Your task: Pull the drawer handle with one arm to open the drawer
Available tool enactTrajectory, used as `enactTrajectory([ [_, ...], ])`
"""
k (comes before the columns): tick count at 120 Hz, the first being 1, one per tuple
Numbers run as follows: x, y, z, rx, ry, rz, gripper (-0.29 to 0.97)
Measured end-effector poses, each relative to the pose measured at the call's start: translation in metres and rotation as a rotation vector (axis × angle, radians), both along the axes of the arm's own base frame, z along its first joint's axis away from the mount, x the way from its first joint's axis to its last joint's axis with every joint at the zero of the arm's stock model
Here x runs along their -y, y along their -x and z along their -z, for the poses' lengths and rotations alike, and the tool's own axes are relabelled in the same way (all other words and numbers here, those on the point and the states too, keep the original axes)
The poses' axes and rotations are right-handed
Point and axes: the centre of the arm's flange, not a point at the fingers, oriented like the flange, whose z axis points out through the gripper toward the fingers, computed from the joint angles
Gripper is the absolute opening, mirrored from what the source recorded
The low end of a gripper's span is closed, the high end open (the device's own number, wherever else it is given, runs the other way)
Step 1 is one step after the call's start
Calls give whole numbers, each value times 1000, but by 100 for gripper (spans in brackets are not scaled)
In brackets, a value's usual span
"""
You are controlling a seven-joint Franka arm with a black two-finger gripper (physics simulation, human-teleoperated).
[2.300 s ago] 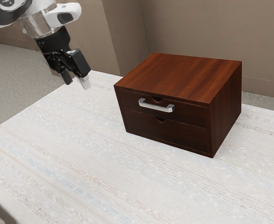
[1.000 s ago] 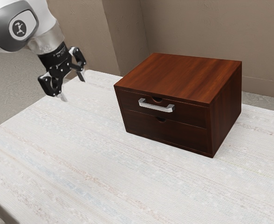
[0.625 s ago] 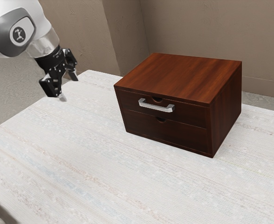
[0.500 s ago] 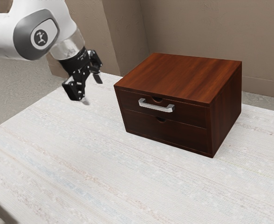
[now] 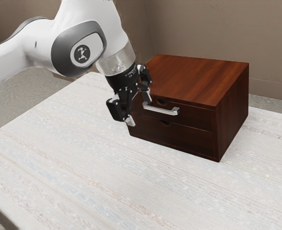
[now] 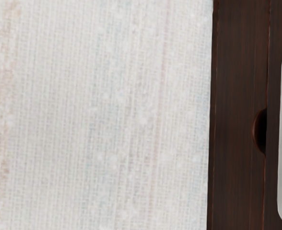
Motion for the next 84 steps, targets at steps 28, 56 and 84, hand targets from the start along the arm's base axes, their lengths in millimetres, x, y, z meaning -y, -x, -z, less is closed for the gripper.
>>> enactTrajectory([
  [28, -60, 1, 4, 10, -22, -120, 62],
  [56, -9, -5, 2, 43, -21, -42, 62],
  [84, -3, -19, 15, 72, -9, -35, 62],
])
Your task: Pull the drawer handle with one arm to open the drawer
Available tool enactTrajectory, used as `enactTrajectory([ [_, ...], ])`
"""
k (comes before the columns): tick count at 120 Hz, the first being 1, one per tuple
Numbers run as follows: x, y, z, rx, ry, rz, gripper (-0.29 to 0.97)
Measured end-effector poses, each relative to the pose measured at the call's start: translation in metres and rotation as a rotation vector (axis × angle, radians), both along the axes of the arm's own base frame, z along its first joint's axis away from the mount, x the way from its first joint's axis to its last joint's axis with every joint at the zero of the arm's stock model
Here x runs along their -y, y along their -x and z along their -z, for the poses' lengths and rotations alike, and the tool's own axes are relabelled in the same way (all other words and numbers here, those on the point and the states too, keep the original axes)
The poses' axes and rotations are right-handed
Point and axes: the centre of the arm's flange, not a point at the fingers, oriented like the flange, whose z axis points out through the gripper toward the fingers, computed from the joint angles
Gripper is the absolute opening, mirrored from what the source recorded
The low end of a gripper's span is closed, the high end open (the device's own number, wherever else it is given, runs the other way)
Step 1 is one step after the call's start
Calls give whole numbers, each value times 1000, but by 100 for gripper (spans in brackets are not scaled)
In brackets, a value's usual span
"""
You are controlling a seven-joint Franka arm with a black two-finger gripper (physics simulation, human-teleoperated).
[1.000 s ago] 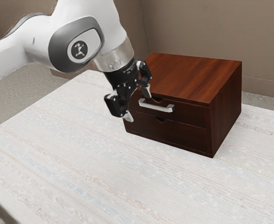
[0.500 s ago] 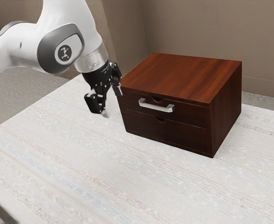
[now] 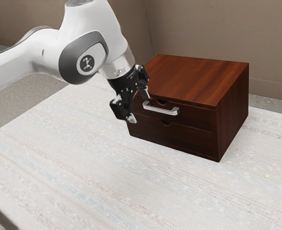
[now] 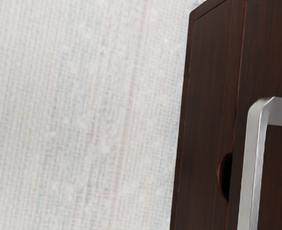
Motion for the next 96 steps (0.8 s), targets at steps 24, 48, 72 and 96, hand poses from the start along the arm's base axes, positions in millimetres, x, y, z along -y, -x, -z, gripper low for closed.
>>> enactTrajectory([
  [24, -6, -9, 13, 11, 0, -10, 62],
  [48, 2, -14, 16, 28, 2, 2, 62],
  [72, 5, -23, 30, 27, 7, 7, 61],
  [96, 6, -32, 37, 52, 12, 9, 59],
])
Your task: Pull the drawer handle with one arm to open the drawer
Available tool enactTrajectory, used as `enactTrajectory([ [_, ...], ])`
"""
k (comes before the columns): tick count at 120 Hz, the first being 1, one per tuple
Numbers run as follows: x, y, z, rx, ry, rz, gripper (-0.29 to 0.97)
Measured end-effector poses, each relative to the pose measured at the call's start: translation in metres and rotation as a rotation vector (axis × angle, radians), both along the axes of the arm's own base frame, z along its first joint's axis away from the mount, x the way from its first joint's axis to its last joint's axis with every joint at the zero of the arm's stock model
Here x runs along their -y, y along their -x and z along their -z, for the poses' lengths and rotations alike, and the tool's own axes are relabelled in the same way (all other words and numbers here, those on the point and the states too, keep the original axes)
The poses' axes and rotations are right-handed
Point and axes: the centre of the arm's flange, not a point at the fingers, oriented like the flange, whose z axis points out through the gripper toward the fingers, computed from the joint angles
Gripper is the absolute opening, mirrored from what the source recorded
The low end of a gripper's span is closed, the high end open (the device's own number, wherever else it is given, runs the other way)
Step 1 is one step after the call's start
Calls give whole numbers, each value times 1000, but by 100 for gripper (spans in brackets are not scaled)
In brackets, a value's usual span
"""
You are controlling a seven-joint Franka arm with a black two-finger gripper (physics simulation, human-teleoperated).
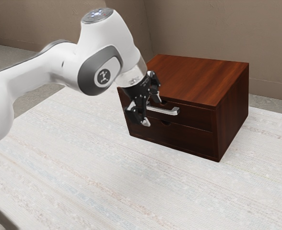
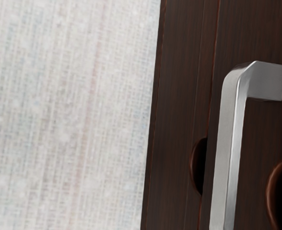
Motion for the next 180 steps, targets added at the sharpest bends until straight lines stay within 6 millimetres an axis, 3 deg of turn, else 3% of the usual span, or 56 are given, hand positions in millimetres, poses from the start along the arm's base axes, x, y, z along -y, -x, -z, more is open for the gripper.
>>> enactTrajectory([
  [64, -5, -19, 35, 7, 10, -6, 56],
  [112, -7, -17, 34, 3, 9, -10, 32],
  [145, -15, -2, 32, -13, 0, -25, 28],
  [180, -14, 34, 27, -21, -14, -31, 27],
])
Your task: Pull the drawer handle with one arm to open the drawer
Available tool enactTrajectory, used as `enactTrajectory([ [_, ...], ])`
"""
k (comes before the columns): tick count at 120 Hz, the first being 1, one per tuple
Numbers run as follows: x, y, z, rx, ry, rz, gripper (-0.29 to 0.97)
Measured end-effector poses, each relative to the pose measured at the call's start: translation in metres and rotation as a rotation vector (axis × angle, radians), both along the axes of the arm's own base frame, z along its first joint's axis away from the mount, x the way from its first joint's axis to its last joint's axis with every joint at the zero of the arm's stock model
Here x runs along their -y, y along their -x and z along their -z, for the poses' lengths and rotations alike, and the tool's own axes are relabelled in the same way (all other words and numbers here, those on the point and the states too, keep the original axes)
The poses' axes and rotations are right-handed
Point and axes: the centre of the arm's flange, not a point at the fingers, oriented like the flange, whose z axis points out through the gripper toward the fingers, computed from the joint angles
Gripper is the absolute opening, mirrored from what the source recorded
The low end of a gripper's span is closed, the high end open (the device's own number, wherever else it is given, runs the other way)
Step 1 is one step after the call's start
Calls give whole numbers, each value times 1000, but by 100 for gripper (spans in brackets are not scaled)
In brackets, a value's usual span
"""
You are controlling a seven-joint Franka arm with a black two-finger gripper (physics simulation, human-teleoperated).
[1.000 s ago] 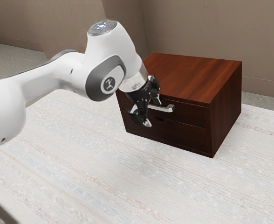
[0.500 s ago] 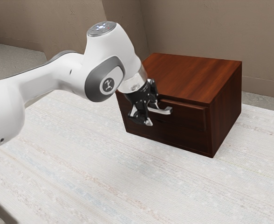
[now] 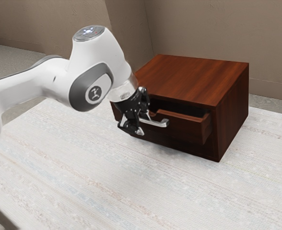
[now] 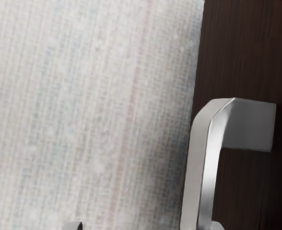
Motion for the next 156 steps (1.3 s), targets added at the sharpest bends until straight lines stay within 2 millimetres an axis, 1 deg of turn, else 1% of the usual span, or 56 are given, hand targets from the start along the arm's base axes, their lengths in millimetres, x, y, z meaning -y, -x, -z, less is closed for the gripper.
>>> enactTrajectory([
  [18, 2, 15, 0, -4, -5, -1, 26],
  [44, 3, 32, 6, -23, -10, -2, 26],
  [70, 3, 50, 5, -26, -15, -9, 26],
  [98, 4, 76, -1, -19, -24, -17, 26],
  [156, 4, 107, 0, -22, -31, -34, 26],
])
